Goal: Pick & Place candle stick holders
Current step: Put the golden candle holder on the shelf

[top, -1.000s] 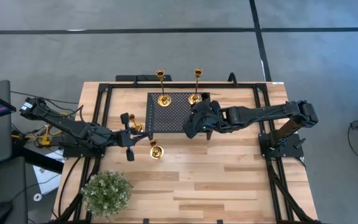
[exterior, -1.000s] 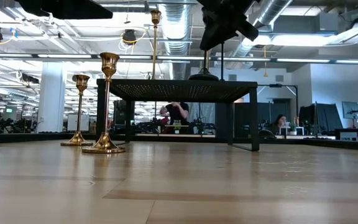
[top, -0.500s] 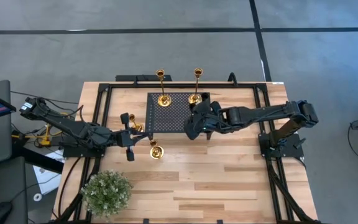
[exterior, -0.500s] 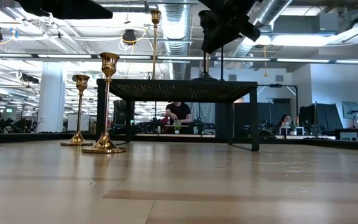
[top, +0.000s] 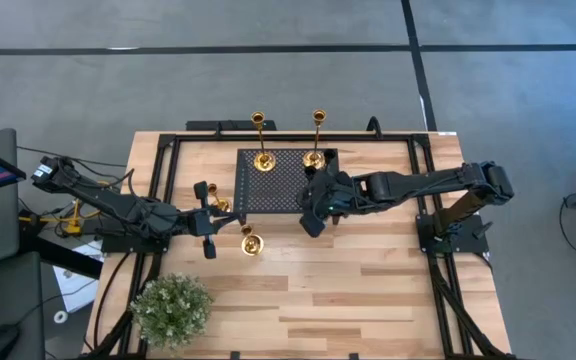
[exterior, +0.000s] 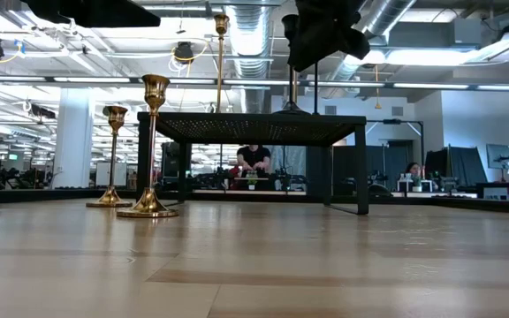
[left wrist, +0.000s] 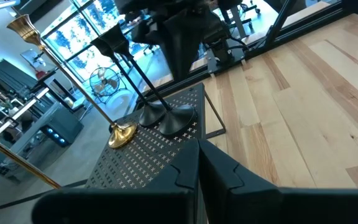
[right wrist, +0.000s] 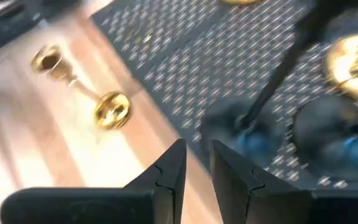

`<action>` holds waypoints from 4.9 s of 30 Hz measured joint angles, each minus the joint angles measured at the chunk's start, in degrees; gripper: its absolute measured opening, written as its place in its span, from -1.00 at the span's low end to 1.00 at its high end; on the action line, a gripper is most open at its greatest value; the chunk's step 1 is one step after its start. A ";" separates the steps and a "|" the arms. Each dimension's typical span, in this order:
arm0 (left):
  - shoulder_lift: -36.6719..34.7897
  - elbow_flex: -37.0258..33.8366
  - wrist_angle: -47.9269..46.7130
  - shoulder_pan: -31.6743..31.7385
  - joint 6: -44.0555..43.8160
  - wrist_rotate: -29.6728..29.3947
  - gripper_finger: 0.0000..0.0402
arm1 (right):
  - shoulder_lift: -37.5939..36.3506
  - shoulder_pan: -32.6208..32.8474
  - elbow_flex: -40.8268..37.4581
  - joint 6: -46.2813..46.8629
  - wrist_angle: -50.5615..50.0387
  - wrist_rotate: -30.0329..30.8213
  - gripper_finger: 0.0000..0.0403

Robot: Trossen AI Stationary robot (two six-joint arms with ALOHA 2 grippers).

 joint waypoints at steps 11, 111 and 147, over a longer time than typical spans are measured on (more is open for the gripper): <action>0.00 0.00 -0.03 0.00 0.02 0.00 -0.96 | -4.31 5.55 0.04 -1.82 -7.82 -1.94 -0.97; 0.02 0.00 -0.08 0.01 0.02 4.33 -0.95 | -46.01 7.04 -48.77 -38.81 36.96 -11.88 -1.00; 0.02 0.00 -0.10 0.01 0.02 4.33 -0.95 | -48.24 7.02 -54.16 -40.71 41.81 -16.07 -1.00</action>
